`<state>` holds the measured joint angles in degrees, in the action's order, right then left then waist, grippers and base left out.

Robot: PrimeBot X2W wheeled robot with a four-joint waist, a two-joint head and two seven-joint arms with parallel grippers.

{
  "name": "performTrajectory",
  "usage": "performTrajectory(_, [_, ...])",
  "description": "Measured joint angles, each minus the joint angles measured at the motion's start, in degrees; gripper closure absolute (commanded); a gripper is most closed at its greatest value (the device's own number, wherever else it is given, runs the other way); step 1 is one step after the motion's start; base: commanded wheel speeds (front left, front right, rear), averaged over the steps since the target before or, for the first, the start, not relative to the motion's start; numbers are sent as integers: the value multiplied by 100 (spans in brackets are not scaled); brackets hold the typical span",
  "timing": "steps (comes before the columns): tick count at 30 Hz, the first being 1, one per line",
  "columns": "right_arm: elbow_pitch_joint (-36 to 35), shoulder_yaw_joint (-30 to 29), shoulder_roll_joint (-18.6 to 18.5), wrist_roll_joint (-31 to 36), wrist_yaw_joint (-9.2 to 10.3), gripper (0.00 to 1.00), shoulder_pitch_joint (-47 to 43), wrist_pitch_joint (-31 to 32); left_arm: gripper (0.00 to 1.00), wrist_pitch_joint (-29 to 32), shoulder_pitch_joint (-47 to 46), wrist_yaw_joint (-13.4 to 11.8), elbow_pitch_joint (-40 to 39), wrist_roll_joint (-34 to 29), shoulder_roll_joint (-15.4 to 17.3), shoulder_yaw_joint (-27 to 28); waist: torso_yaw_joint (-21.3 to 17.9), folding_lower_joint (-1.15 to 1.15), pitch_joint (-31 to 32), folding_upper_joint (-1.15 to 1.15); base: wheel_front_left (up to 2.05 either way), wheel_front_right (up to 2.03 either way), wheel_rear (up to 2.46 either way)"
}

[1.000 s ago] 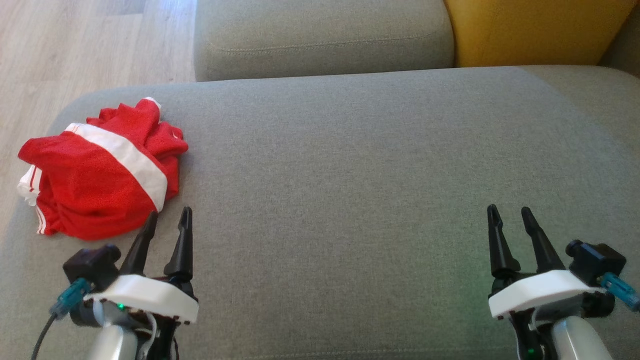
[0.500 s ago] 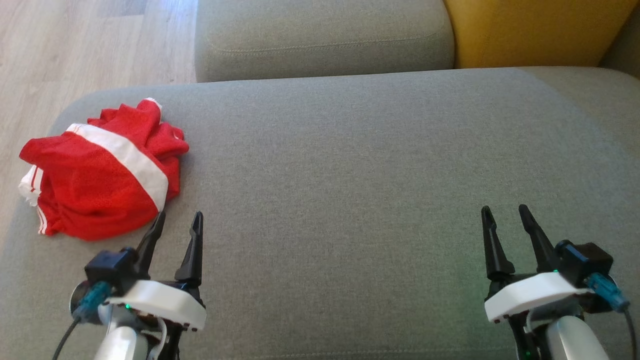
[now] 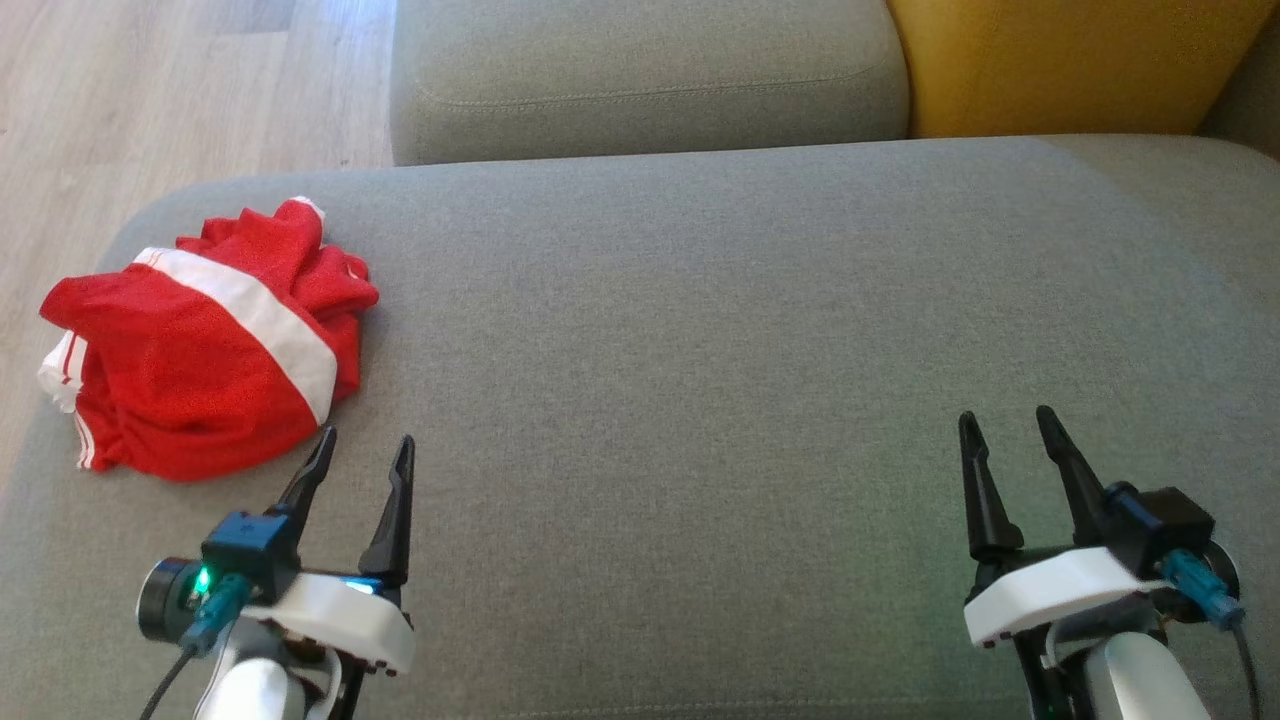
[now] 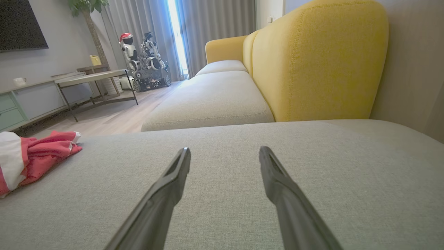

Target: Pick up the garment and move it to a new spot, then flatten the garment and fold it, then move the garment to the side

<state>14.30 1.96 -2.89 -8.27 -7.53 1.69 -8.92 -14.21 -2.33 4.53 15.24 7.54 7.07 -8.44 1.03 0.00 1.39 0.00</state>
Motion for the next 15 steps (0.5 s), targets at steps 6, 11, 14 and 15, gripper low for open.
performTrajectory(6, [3, -9, 11, 127, 0, 0, -7, -9, 0, -5, 1, 0, 63, -136, -2, 9, -10, 0, 1, 0, 0, 0, 0])
performTrajectory(11, [10, -38, 15, 56, 0, 0, -8, -8, 0, -5, 0, 7, 129, -133, -16, 25, 4, 0, -11, 0, 0, 0, 0])
performTrajectory(14, [10, -58, 18, 16, 0, 0, -8, -8, 0, -5, 0, 10, 148, -133, -16, 41, 8, 0, -16, 0, 0, 0, 0])
performTrajectory(15, [13, -76, 18, -32, 0, 0, -8, -8, 0, -7, 0, 44, 157, -132, -19, 69, 13, 0, -20, 0, 0, 0, 0])
